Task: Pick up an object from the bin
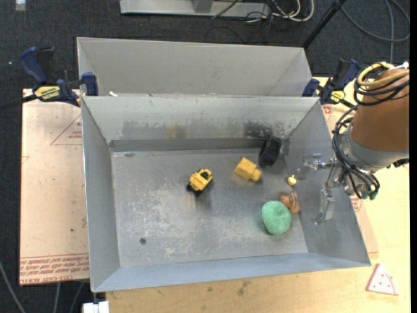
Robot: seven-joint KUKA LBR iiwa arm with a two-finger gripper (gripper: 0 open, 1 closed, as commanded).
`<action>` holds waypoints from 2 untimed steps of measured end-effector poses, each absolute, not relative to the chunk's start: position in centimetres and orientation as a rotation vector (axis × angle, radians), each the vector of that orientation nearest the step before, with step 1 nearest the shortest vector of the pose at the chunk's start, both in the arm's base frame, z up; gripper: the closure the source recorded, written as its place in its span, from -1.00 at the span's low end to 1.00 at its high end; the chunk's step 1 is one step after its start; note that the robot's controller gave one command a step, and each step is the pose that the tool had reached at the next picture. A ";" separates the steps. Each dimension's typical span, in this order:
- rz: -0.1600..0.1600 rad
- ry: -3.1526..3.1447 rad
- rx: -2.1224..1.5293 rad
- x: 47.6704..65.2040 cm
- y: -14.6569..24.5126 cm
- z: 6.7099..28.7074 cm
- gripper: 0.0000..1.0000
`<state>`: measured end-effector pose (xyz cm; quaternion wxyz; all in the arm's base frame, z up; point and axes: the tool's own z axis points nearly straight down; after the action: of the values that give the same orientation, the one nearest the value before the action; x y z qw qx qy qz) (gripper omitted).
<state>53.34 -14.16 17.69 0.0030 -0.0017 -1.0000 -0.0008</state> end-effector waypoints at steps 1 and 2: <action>0.000 -3.143 0.000 53.5 -14.1 18.2 -1.00; 0.002 -3.148 0.101 53.2 -13.8 14.7 -1.00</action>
Offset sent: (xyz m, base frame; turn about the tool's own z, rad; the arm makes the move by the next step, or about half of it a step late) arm -0.0114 0.0108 -0.1069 -0.1984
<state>53.24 -13.76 14.71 -0.0038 0.0320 -0.9995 0.0008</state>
